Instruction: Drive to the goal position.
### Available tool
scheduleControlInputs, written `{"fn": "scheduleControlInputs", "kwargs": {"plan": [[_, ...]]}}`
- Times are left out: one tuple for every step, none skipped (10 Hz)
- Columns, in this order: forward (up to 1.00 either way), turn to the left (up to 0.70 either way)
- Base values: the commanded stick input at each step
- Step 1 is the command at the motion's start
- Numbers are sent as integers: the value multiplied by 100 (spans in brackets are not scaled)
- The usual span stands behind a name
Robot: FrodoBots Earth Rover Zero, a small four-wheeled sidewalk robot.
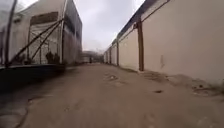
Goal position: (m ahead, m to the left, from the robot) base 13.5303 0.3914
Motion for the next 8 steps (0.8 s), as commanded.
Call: {"fn": "scheduleControlInputs", "kwargs": {"plan": [[70,0],[70,0],[70,0],[70,0],[70,0],[70,0],[70,0],[70,0]]}}
